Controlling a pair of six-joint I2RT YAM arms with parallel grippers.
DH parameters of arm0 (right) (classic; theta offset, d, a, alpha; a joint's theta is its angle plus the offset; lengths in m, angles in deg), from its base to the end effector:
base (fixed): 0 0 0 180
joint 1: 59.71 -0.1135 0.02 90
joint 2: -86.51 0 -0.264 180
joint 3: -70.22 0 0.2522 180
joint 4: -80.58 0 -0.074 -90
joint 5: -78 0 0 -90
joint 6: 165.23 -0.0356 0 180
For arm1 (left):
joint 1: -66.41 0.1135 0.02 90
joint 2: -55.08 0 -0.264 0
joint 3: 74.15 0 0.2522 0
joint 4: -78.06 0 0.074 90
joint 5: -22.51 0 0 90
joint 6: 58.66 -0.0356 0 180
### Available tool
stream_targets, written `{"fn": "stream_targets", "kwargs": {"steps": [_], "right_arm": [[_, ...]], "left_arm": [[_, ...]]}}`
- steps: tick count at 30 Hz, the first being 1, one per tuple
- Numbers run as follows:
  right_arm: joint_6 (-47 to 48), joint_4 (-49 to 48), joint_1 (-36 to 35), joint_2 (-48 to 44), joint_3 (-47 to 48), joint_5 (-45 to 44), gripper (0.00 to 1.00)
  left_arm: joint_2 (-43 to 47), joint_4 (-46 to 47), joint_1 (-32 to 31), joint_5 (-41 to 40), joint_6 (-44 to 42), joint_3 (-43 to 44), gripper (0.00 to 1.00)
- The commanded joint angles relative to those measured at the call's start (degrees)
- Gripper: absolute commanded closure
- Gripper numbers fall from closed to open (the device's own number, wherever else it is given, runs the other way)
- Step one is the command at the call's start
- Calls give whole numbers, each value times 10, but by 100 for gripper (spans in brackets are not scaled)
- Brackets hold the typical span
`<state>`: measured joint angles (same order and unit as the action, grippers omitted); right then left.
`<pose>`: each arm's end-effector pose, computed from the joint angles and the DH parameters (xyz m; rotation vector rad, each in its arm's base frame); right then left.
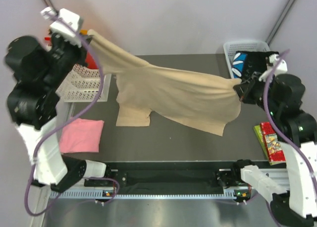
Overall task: Fold and stack the t-shirts
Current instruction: Flatten the tshirt out
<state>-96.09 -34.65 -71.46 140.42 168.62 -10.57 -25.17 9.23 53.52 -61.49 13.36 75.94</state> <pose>0.1439 0.0308 0.4656 0.1377 1.9409 0.4038 0.1664 -0.0419 0.6124 0.4926 1.4731 -0.0111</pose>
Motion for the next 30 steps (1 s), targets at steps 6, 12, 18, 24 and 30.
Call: {"fn": "stream_targets", "kwargs": {"steps": [6,12,18,24,30], "right_arm": [[-5,129,-7,-140,81,62,100],[-7,198,-6,-130,233,58,100],[-7,188,-6,-114,225,43,100],[-7,108,-6,-94,71,-9,100],[-1,-8,-20,-47,-92,-86,100]], "left_arm": [[128,-99,75,85,51,58,100],[196,-93,211,224,36,52,100],[187,-92,247,225,42,32,100],[175,3,247,220,13,-210,100],[10,110,242,211,4,-285,100]]}}
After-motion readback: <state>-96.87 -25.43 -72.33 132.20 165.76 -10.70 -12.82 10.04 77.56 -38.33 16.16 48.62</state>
